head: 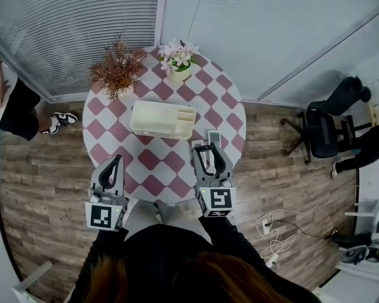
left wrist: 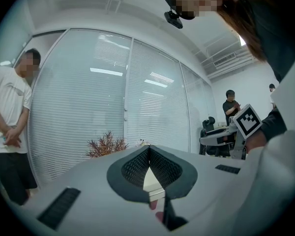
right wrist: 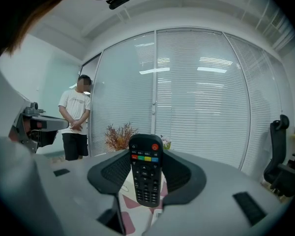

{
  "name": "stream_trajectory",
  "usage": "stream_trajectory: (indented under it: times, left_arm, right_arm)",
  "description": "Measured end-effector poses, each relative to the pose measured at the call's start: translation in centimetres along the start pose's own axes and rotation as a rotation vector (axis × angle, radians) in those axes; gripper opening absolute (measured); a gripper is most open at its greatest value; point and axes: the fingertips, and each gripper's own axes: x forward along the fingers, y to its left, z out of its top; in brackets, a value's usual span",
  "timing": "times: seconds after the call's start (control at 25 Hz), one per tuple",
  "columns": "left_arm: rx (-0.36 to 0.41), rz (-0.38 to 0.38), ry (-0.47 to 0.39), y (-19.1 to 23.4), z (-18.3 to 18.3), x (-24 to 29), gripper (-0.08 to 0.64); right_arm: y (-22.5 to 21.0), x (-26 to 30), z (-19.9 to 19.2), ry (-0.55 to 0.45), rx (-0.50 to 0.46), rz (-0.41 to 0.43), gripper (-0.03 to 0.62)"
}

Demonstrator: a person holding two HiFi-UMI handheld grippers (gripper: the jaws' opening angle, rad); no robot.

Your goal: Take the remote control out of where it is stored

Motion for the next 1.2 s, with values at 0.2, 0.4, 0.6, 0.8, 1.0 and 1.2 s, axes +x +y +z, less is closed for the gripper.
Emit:
stream_trajectory:
  times: [0.2,0.4,0.6,0.8,1.0,1.2]
  left_arm:
    - [-0.002,0.002,0.004,0.1,-0.2,-0.2,0.006]
    - [0.004,-0.003,0.016,-0.1,-0.1,-0.2,0.006]
    - [-0.003,-0.012,0.012,-0.4,-0.2,-0.3,0.006]
    - [-0.002,-0.011,0.007,-0.5,-0.2,-0.4,0.006]
    - [-0.002,-0.011,0.012,-0.5,-0.4,-0.6,0.006]
    - [0.004,-0.011,0.025,-0.4,-0.5,-0.7,0.006]
  right_arm:
    - [0.6,-0.5,-0.8,0.019,0.001,0.011,0.207]
    - [1.3,-1.0,-2.2,0.052,-0.004,0.030,0.207]
    - [1.8,-1.4,-3.8,0.093,0.001,0.047,0.207]
    - [2.2,-1.8,-6.7,0.165,0.041,0.058,0.207]
    - [3.3,-2.0,-9.2,0.216,0.005,0.083,0.207]
    - [3.7,-2.2,-11.1,0.258,-0.004,0.094,0.207]
